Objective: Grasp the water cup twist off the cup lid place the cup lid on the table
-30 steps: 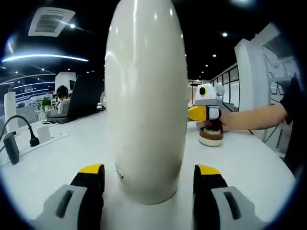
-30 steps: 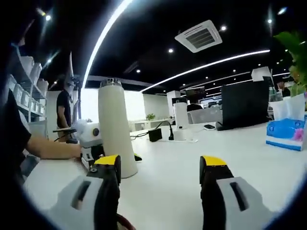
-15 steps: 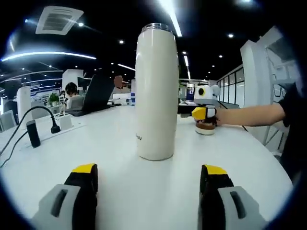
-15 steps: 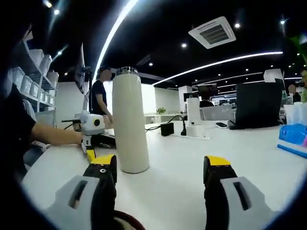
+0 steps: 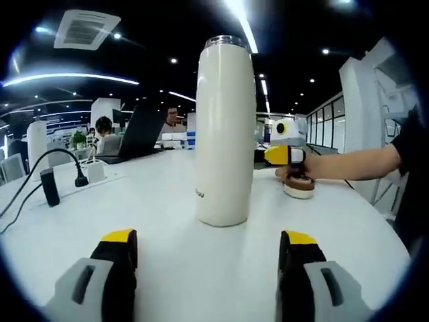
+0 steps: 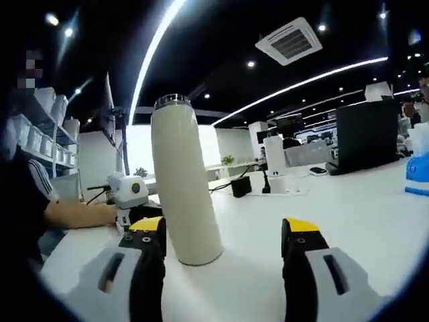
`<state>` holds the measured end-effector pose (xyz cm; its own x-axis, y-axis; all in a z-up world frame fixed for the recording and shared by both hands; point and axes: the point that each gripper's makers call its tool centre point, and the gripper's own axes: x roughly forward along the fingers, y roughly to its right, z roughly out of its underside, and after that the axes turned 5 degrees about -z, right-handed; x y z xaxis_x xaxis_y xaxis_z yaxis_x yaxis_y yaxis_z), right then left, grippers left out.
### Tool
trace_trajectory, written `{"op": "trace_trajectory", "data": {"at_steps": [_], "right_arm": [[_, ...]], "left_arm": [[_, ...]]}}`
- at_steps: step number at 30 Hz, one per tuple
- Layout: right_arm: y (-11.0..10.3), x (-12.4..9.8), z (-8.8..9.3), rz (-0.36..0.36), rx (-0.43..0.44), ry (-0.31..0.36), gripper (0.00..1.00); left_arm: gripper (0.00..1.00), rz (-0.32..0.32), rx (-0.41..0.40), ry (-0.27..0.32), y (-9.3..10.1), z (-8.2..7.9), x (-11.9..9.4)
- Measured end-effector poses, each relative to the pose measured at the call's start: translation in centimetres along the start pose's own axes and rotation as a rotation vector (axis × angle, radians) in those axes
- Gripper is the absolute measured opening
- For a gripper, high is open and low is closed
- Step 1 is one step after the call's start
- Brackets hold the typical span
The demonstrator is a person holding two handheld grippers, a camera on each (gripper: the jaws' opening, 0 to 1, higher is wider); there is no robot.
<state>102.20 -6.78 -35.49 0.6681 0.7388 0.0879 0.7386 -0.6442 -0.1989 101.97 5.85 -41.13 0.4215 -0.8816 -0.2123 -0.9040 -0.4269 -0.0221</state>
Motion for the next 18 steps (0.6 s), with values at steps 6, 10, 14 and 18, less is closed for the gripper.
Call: {"op": "trace_trajectory", "data": {"at_steps": [6,10,14,18], "right_arm": [[-0.8,0.4,0.3,-0.035,-0.043,-0.007,0.71],[-0.3,0.3,0.2,-0.063,-0.049,-0.011,0.69],[-0.4,0.6,1.2,-0.106,-0.045,-0.066,0.67],[-0.7,0.6,1.4,-0.117,-0.053,-0.078,0.67]], "left_arm": [[0.85,0.005,0.001,-0.001,-0.1,0.0,0.0],[0.85,0.002,0.000,-0.002,0.1,0.0,0.0],[0.85,0.000,0.000,-0.001,0.2,0.0,0.0],[0.85,-0.002,-0.001,-0.001,0.4,0.0,0.0]]}}
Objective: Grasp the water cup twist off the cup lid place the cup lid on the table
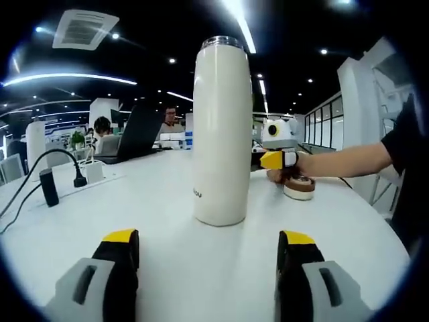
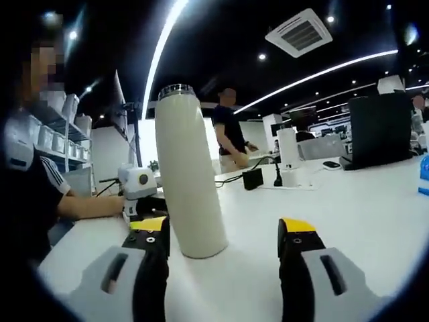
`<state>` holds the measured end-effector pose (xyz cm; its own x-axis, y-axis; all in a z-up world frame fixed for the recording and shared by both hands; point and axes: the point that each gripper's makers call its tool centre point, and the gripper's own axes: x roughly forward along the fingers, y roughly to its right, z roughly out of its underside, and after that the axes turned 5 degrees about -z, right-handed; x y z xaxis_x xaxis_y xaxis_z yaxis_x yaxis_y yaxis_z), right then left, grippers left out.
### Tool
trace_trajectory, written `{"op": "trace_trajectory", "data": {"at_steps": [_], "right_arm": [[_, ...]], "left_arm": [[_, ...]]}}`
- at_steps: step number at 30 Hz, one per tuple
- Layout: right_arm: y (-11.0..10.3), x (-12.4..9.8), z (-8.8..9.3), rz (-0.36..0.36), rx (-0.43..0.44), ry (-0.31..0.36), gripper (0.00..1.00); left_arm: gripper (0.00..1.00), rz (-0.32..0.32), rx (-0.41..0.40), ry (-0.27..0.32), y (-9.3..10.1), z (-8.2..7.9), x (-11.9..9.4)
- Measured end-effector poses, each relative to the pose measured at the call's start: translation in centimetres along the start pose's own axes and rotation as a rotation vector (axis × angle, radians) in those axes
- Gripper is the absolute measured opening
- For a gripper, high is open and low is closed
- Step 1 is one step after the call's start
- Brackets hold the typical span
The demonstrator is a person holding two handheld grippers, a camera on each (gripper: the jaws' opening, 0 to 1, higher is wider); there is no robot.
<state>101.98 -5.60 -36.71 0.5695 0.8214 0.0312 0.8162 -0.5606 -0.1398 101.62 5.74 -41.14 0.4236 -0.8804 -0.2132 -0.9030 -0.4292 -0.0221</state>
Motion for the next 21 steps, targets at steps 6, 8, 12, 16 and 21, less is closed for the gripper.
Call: {"op": "trace_trajectory", "data": {"at_steps": [6,8,12,16,21], "right_arm": [[-0.1,0.1,0.1,-0.023,-0.005,0.001,0.65],[-0.1,0.1,0.4,-0.031,-0.017,-0.011,0.65],[-0.4,0.2,0.5,-0.043,-0.021,-0.016,0.65],[-0.7,0.0,0.7,-0.051,-0.020,-0.022,0.65],[-0.1,-1.4,0.3,-0.052,0.007,-0.004,0.65]], "left_arm": [[0.85,0.004,0.000,0.000,-0.1,0.1,0.1],[0.85,0.001,-0.001,0.000,-0.4,0.1,0.3],[0.85,-0.004,-0.003,-0.002,-0.9,0.2,0.4],[0.86,-0.010,-0.003,-0.007,-1.2,0.3,0.5],[0.88,-0.015,-0.027,0.040,-1.7,-0.9,-0.2]]}}
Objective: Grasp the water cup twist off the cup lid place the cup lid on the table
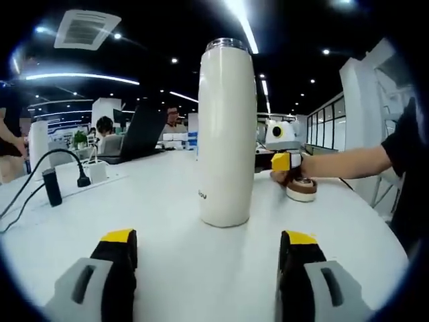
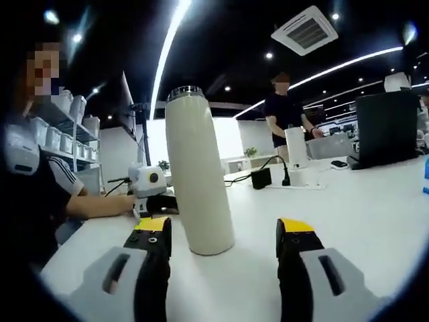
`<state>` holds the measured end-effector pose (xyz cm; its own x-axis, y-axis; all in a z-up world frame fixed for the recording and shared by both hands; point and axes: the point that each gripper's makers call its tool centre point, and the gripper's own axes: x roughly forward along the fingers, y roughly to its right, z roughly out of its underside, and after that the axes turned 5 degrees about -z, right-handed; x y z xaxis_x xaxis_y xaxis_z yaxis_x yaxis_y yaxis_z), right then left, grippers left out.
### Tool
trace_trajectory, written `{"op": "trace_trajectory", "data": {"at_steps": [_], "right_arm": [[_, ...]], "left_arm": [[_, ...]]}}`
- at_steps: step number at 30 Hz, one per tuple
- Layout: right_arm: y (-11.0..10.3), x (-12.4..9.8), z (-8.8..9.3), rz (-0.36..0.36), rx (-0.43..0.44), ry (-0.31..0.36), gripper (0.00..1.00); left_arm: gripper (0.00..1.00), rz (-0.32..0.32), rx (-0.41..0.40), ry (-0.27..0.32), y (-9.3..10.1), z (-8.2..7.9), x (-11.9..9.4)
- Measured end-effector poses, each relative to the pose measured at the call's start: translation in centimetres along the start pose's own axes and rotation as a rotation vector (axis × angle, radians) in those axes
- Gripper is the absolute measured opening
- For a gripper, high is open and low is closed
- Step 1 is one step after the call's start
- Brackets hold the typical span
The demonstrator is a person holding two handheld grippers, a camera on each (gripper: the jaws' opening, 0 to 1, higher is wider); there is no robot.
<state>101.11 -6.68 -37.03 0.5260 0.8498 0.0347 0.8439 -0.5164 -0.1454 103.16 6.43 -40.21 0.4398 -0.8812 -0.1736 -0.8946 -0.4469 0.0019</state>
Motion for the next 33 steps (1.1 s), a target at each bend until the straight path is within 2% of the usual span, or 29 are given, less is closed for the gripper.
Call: {"op": "trace_trajectory", "data": {"at_steps": [3,6,8,12,17,22,26,29,30,33], "right_arm": [[0.4,-1.0,0.1,0.017,-0.001,-0.009,0.65],[0.5,-1.3,0.0,0.020,-0.005,-0.006,0.65],[0.4,-1.1,0.2,0.013,-0.009,-0.016,0.65],[0.3,-1.0,0.3,0.006,0.001,-0.020,0.65],[0.2,-0.9,0.6,0.003,0.005,-0.034,0.65],[0.0,-0.9,0.3,-0.001,0.016,-0.020,0.65],[-0.2,-0.8,0.5,0.015,0.015,-0.028,0.65],[-0.2,-0.9,0.3,0.018,0.012,-0.023,0.65],[-0.2,-0.9,0.3,0.022,0.017,-0.017,0.65],[0.4,-1.1,-0.9,0.046,0.046,0.002,0.66]], "left_arm": [[0.88,-0.004,-0.048,0.091,-0.7,-2.1,-1.2],[0.89,0.006,-0.123,0.143,-1.2,-3.4,-2.1],[0.89,-0.012,-0.117,0.134,-1.8,-3.2,-3.0],[0.89,-0.028,-0.139,0.157,-2.5,-3.3,-4.3],[0.89,-0.054,-0.093,0.135,-2.7,-2.8,-4.0],[0.89,-0.053,-0.032,0.091,-1.9,-1.8,-3.6],[0.89,-0.047,-0.023,0.084,-1.6,-1.8,-3.7],[0.89,-0.044,-0.036,0.088,-1.5,-2.2,-4.1],[0.89,-0.042,-0.037,0.090,-0.8,-2.5,-4.2],[0.89,-0.027,-0.029,0.117,0.0,-4.0,-5.0]]}}
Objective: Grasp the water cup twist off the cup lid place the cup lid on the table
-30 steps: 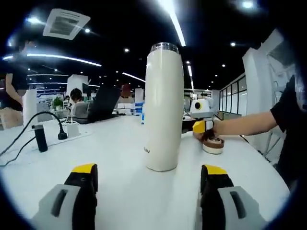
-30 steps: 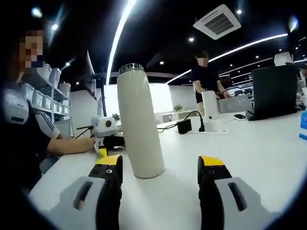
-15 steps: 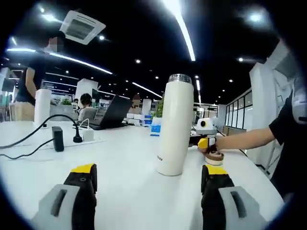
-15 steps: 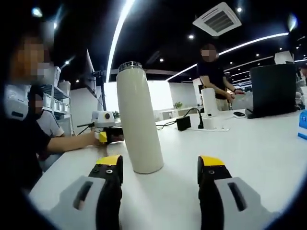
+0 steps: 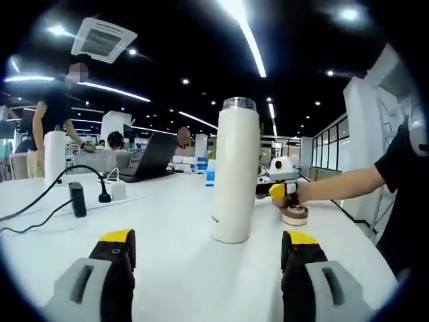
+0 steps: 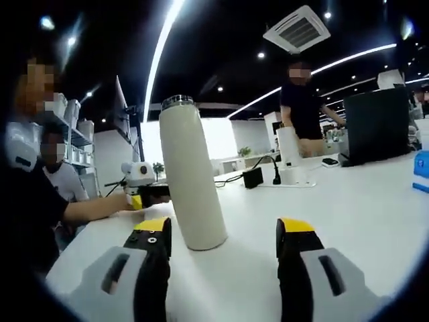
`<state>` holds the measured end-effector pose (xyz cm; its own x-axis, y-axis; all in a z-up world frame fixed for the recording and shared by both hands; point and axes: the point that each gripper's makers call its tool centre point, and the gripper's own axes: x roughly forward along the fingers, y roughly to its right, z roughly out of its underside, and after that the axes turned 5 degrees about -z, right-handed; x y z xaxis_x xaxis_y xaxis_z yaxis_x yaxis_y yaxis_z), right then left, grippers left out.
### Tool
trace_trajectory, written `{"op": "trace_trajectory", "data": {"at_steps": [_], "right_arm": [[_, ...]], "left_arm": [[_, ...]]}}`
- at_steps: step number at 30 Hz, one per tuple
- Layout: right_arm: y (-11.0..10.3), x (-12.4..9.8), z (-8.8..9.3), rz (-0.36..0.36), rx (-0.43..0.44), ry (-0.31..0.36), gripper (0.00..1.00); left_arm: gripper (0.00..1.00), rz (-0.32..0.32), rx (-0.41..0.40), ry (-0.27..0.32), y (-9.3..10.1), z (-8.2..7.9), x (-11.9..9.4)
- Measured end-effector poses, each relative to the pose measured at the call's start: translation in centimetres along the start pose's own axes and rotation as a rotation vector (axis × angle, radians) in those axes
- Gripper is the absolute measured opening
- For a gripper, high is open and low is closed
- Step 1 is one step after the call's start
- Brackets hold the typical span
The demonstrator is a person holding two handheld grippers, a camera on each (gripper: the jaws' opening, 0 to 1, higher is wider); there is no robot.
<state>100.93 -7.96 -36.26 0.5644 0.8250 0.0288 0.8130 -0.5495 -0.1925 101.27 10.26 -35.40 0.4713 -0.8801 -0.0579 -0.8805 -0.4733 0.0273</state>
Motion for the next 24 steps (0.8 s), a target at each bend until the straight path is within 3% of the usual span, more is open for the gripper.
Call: {"op": "trace_trajectory", "data": {"at_steps": [2,3,6,8,10,12,16,24], "right_arm": [[-0.8,-0.1,-0.1,-0.012,-0.050,-0.056,0.69],[-1.5,-0.2,-0.2,-0.030,-0.057,-0.078,0.71],[-3.1,-0.2,-1.5,-0.071,-0.069,-0.094,0.75],[-4.9,-0.3,-2.4,-0.136,-0.085,-0.193,0.76],[-5.0,-0.5,-3.2,-0.166,-0.099,-0.240,0.77],[-5.5,-0.9,-3.5,-0.186,-0.083,-0.298,0.81],[-6.2,-2.0,-3.0,-0.204,-0.158,-0.429,0.84],[-6.9,-3.8,-4.2,-0.220,-0.218,-0.541,0.85]], "left_arm": [[0.89,0.005,0.021,0.030,0.2,-1.1,-0.4],[0.89,0.004,-0.012,0.041,0.2,-1.8,-0.6],[0.89,0.010,0.011,-0.035,0.5,-2.0,-1.2],[0.89,0.007,0.070,-0.125,0.8,-2.4,-1.8],[0.89,0.032,0.091,-0.194,1.7,-3.1,-2.4],[0.89,0.031,0.119,-0.223,1.3,-3.8,-2.6],[0.89,0.036,0.171,-0.272,1.2,-4.9,-3.2],[0.89,0.032,0.202,-0.345,0.4,-5.1,-3.7]]}}
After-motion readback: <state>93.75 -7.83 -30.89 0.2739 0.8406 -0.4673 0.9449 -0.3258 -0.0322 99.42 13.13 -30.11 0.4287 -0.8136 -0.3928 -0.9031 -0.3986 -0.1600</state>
